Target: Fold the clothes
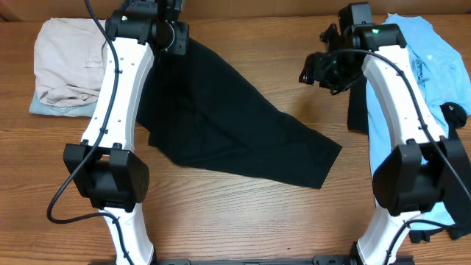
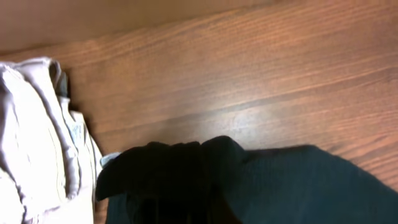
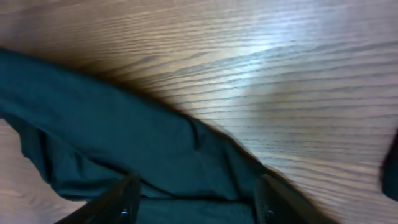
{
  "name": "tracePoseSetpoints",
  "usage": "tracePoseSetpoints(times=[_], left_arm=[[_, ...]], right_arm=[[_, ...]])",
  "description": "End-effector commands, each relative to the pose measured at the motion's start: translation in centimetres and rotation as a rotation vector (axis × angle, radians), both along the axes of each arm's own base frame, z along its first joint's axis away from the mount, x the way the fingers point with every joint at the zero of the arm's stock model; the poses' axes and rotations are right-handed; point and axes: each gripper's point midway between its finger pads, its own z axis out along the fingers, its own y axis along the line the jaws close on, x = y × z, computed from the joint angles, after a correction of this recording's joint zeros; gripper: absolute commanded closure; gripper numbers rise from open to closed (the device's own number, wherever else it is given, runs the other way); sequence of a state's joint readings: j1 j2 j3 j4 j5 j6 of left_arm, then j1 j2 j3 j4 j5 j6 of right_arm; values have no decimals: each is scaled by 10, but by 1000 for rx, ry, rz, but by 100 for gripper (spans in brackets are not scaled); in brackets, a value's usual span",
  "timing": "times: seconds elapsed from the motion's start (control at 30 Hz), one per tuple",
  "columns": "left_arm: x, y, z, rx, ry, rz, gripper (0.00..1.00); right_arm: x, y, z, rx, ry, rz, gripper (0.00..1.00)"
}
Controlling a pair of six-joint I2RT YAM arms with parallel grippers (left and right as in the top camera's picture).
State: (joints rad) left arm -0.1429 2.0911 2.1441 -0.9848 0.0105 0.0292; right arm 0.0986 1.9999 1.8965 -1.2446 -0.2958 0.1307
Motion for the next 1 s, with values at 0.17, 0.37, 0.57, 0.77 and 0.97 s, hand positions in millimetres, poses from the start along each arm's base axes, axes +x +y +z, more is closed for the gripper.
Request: tracePoseSetpoints(times=[0.17, 0.37, 0.57, 0.77, 0.97], left_arm=[[30, -12, -4, -46, -76, -18, 0], [-4, -11, 12, -51, 21, -33, 0], [-47, -7, -19, 17, 226, -107, 7], [-64, -15, -73, 100, 335, -265, 26], [-61, -16, -125, 164, 323, -385, 34]], right_arm=[[14, -11, 16, -17, -89, -39, 34], [15, -27, 15, -17, -77, -78, 32], [9, -29, 13, -21, -53, -76, 31], [5, -29, 9, -24, -32, -69, 31], [1, -29, 7, -25, -15, -70, 30]])
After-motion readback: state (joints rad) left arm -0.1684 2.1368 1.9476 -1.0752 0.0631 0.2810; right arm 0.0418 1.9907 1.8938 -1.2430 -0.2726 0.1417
